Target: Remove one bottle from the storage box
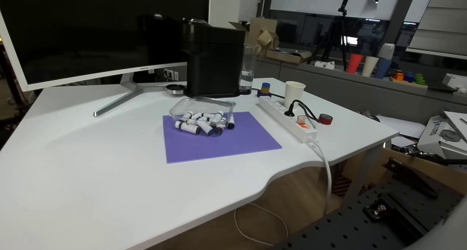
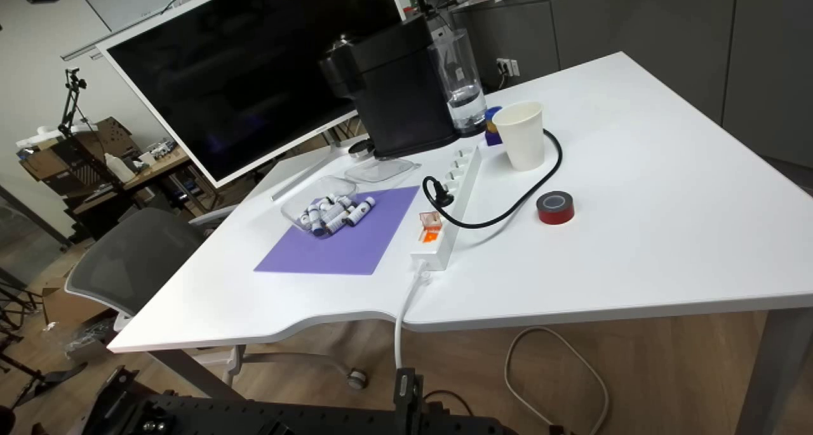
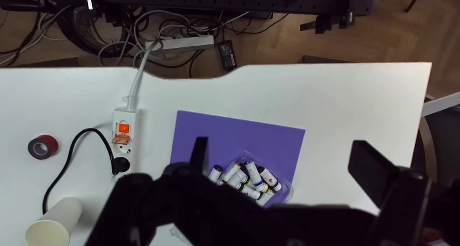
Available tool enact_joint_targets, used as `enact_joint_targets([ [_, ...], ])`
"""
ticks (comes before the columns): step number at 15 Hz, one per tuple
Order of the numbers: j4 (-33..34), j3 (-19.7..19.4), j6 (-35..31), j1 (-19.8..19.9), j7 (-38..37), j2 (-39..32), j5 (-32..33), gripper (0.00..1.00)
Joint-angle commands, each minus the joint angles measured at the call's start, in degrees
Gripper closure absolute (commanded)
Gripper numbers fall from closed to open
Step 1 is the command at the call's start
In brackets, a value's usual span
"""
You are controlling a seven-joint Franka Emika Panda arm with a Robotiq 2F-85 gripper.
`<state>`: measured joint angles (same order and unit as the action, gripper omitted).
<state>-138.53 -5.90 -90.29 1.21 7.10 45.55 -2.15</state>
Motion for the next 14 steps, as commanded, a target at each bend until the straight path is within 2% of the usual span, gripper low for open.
enact_joint_targets([
  [1, 0.1, 0.1, 0.1, 0.2, 0.2, -0.1, -0.1, 0.0],
  [6, -0.2, 0.2, -0.5, 0.2, 0.2, -0.1, 0.0, 0.0],
  [9, -0.4, 1.1, -7.8, -0.3, 0.2, -6.7, 0.0, 0.0],
  [11, -0.1, 1.3, -8.9, -0.3, 0.3, -10.0, 0.0, 0.0],
  [14, 0.3, 1.3, -8.9, -0.3, 0.4, -10.6, 0.0, 0.0],
])
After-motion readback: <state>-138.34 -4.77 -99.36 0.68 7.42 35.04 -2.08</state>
